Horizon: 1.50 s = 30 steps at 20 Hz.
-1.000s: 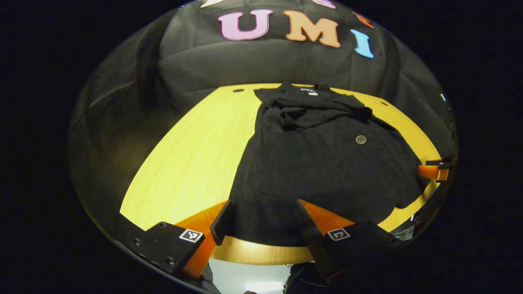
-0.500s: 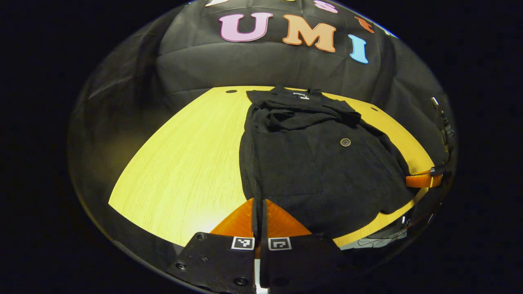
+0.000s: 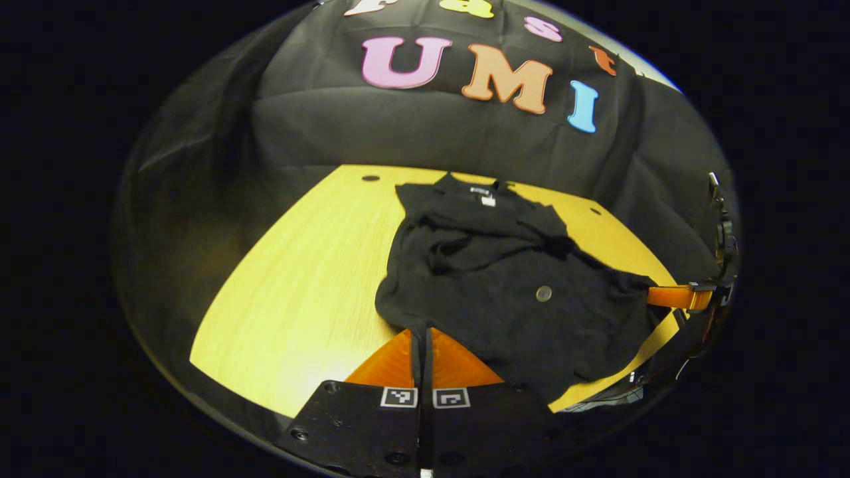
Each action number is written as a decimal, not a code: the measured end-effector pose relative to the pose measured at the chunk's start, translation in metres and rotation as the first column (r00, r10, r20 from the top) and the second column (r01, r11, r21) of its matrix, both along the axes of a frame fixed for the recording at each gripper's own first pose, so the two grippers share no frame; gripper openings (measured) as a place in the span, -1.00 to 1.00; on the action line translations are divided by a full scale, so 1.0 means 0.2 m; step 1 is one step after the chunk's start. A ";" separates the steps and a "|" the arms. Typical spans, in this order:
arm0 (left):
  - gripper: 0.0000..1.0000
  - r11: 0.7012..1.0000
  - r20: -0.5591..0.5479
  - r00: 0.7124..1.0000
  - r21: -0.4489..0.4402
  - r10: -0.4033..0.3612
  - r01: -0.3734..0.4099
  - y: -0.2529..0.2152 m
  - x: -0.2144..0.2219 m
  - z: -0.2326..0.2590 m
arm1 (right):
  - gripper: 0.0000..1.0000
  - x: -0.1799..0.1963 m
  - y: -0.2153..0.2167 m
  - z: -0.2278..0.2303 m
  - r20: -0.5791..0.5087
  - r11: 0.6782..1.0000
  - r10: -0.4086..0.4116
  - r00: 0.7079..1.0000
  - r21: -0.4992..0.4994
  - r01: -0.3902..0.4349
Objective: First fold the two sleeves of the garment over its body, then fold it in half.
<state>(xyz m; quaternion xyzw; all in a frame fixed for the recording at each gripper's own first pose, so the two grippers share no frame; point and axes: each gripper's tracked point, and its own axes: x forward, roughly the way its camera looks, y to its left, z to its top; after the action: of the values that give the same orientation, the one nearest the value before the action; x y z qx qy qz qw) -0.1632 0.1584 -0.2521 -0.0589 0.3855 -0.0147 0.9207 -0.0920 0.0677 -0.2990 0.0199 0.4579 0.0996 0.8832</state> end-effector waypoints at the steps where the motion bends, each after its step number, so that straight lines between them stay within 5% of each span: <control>1: -1.00 1.000 0.025 1.000 -0.003 0.001 -0.001 0.00 0.07 0.04 | -0.86 0.07 0.02 0.04 0.027 1.000 0.000 1.000 0.011 -0.001; 17: -1.00 0.999 0.177 0.984 0.042 -0.007 -0.001 0.02 0.90 0.22 | -0.86 0.88 0.03 0.38 0.229 0.992 -0.058 0.972 0.121 0.030; 30: -1.00 0.990 0.211 0.977 0.121 0.040 -0.066 0.11 1.51 0.01 | -0.86 1.50 -0.06 0.19 0.195 0.989 -0.093 0.976 0.131 0.068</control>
<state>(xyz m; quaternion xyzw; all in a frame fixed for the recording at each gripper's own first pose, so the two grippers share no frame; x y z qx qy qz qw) 0.1388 0.1799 -0.2498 -0.0083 0.2856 0.0285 0.9579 0.2080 0.0552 -0.2604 0.0830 0.3582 0.0932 0.9253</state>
